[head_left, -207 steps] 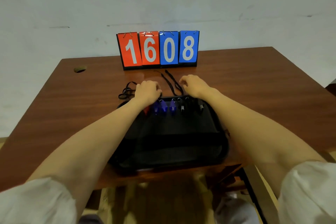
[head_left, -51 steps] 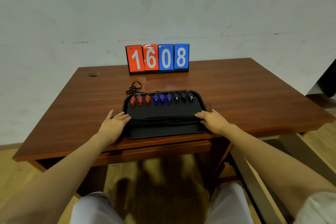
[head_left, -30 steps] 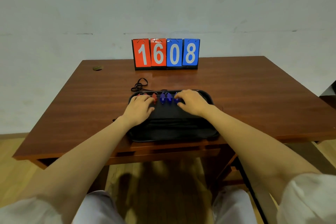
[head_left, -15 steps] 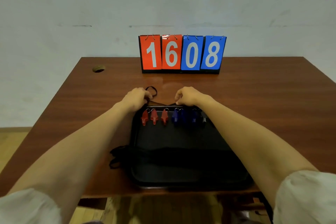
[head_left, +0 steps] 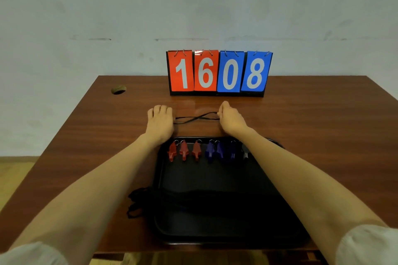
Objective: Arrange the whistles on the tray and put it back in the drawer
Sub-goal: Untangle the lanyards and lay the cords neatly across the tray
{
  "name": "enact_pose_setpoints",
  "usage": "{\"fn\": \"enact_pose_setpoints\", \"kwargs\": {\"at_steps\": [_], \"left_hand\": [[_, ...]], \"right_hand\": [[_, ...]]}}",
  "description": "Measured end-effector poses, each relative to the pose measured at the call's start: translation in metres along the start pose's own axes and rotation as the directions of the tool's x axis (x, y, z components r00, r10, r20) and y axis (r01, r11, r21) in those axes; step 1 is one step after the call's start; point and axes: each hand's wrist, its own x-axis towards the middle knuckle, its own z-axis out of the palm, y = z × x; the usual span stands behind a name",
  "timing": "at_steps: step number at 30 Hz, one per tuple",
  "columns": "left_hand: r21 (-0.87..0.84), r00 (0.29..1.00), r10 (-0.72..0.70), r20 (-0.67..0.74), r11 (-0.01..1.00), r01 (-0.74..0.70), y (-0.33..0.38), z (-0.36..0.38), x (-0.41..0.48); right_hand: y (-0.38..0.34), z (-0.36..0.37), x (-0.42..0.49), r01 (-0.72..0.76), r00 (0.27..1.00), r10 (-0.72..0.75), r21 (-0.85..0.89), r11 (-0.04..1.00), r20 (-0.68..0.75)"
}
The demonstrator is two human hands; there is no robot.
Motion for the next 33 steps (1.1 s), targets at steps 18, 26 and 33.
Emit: {"fn": "enact_pose_setpoints", "kwargs": {"at_steps": [18,26,33], "left_hand": [[-0.239,0.958,0.269,-0.096,0.928,-0.285,0.03,-0.17,-0.066],[-0.357,0.981,0.194,-0.005,0.916,-0.183,0.051,-0.21,-0.094],[-0.685,0.942,0.251,-0.223,0.646,-0.335,0.105,-0.253,-0.119]], "right_hand": [[-0.052,-0.154,-0.063,0.158,0.855,0.031,0.316,0.936,-0.517],[-0.049,-0.214,-0.116,0.172,0.8,0.034,0.284,0.943,-0.599],[-0.062,-0.208,-0.159,0.216,0.939,-0.212,-0.012,0.976,-0.27]]}}
